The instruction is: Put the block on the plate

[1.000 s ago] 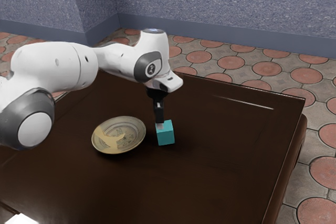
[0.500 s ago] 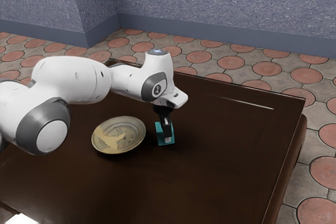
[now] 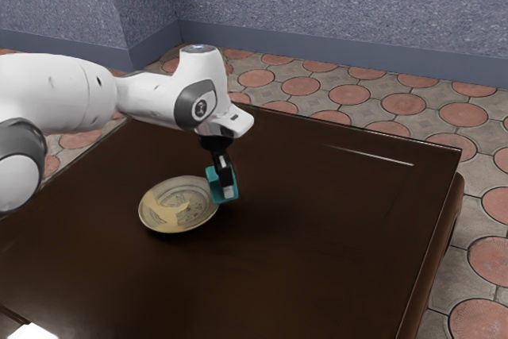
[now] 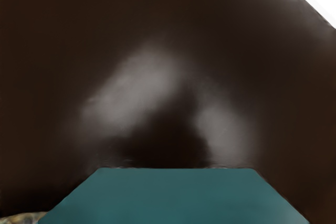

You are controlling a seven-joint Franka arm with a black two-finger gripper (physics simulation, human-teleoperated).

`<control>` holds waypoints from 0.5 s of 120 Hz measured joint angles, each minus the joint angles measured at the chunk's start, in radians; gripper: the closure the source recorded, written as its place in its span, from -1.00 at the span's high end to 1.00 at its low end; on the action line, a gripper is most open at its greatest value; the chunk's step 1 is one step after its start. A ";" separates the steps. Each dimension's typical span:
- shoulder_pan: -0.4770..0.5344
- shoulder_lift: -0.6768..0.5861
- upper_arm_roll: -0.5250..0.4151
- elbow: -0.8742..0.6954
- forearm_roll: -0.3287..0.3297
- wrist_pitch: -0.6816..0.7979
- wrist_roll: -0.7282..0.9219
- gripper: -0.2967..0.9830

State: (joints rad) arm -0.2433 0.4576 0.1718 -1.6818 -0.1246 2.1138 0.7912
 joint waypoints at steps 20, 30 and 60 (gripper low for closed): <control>0.079 -0.161 0.002 -0.181 0.045 -0.007 -0.007 0.00; 0.114 -0.176 0.003 -0.195 0.105 -0.014 -0.009 0.00; 0.142 -0.020 0.006 -0.138 0.148 0.001 -0.017 0.05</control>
State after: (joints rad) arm -0.1017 0.4376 0.1774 -1.8196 0.0237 2.1145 0.7747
